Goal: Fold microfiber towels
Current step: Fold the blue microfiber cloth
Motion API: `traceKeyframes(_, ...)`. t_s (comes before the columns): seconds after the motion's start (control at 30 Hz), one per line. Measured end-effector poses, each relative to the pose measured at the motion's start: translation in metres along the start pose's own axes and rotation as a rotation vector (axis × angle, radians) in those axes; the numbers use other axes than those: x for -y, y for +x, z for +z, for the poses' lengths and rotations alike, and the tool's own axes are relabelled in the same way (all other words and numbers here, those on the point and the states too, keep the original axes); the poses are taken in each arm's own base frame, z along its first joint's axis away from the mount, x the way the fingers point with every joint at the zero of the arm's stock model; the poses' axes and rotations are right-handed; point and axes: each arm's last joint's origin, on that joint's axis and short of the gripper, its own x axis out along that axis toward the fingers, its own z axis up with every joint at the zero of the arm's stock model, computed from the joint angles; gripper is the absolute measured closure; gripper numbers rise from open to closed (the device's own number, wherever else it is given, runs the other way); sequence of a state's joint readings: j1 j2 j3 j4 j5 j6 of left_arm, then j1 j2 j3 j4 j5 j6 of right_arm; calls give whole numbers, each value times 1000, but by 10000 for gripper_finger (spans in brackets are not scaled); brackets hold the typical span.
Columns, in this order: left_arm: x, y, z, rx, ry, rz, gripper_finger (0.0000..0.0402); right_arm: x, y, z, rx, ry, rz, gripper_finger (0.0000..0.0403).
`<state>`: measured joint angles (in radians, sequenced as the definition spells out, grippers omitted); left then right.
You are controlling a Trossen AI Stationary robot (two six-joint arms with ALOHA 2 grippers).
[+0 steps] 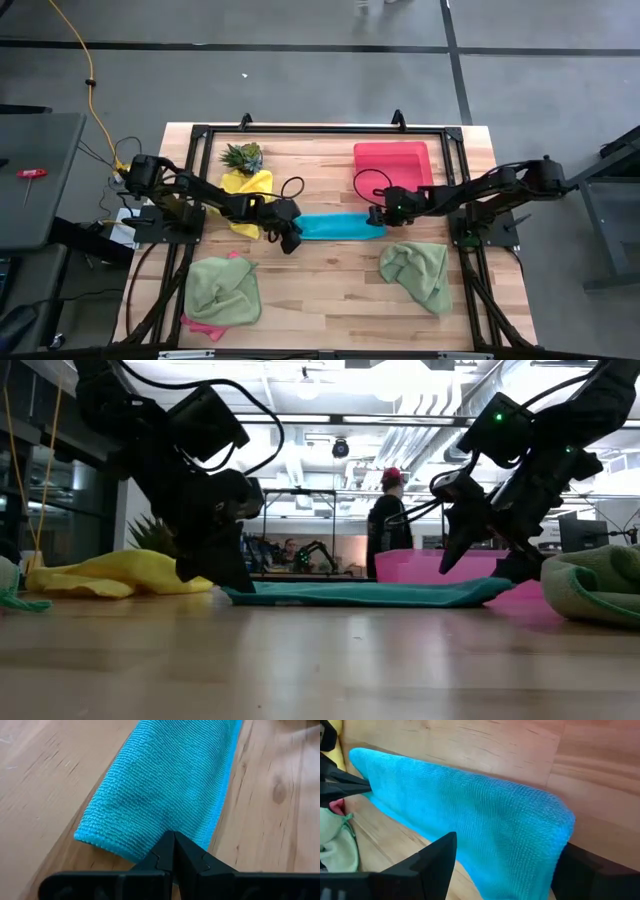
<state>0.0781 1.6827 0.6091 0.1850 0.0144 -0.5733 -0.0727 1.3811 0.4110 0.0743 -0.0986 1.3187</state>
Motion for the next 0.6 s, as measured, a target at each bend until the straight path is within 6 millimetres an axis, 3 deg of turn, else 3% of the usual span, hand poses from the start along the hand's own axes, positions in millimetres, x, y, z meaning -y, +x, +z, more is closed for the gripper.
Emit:
traceKeyframes(0.13,0,0,0,-2,-1,1,401,0,-4,1,-5,-13,1,151)
traceKeyframes(0.23,0,0,0,-3,-1,1,402,4,-8,0,-17,-9,-33,190)
traceKeyframes(0.47,5,1,7,1,-29,2,401,10,-24,-1,28,-50,-110,381)
traceKeyframes(0.6,15,9,23,21,17,-5,401,9,-31,2,70,-39,-97,382)
